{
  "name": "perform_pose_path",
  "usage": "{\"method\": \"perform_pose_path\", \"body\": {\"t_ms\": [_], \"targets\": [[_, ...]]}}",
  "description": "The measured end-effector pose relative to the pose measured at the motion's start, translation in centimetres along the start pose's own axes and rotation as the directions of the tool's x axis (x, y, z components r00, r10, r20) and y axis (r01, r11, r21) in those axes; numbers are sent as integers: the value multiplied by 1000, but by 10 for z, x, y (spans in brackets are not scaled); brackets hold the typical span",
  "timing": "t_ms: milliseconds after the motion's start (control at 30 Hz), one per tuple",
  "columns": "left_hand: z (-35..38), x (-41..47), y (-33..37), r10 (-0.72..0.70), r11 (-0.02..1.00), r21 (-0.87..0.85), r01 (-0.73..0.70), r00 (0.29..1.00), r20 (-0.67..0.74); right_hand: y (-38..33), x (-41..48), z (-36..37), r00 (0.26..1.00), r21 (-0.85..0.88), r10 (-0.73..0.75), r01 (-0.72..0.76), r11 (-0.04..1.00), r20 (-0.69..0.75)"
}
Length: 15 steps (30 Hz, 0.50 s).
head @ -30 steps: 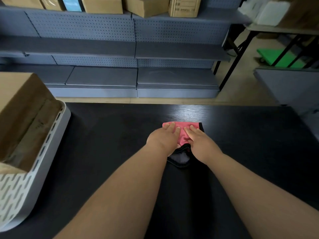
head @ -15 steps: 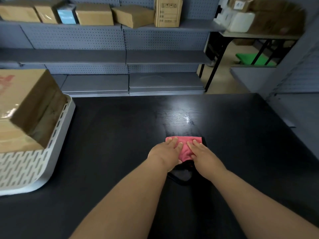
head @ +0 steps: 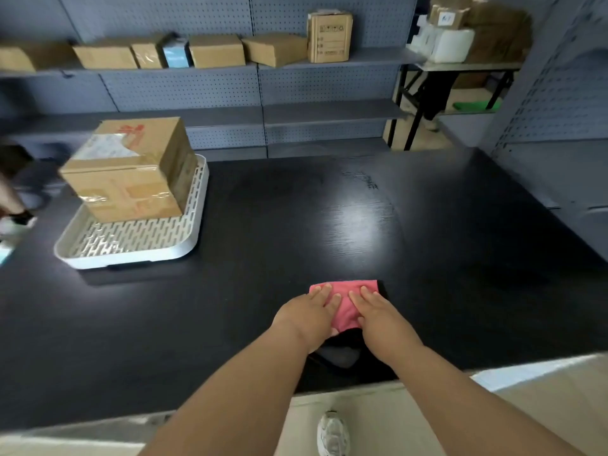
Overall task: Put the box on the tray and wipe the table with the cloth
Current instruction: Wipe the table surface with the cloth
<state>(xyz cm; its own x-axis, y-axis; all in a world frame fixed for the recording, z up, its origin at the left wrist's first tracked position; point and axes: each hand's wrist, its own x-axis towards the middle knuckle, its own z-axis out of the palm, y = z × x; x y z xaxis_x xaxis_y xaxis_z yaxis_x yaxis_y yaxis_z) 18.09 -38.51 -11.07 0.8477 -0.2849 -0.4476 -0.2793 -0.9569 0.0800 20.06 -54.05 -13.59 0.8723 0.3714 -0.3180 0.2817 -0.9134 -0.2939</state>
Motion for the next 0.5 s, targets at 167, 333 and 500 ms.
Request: {"method": "perform_pose_path", "body": {"t_ms": [167, 333, 500], "targets": [[24, -53, -11, -44, 999, -3, 44, 999, -13, -40, -24, 22, 998, -27, -47, 48, 999, 39], [39, -81, -26, -89, 996, 2, 89, 996, -14, -70, -33, 29, 994, -33, -81, 83, 996, 75], [37, -92, -47, -114, 993, -4, 114, 993, -12, -93, -21, 29, 989, -48, -113, 118, 992, 99]]}}
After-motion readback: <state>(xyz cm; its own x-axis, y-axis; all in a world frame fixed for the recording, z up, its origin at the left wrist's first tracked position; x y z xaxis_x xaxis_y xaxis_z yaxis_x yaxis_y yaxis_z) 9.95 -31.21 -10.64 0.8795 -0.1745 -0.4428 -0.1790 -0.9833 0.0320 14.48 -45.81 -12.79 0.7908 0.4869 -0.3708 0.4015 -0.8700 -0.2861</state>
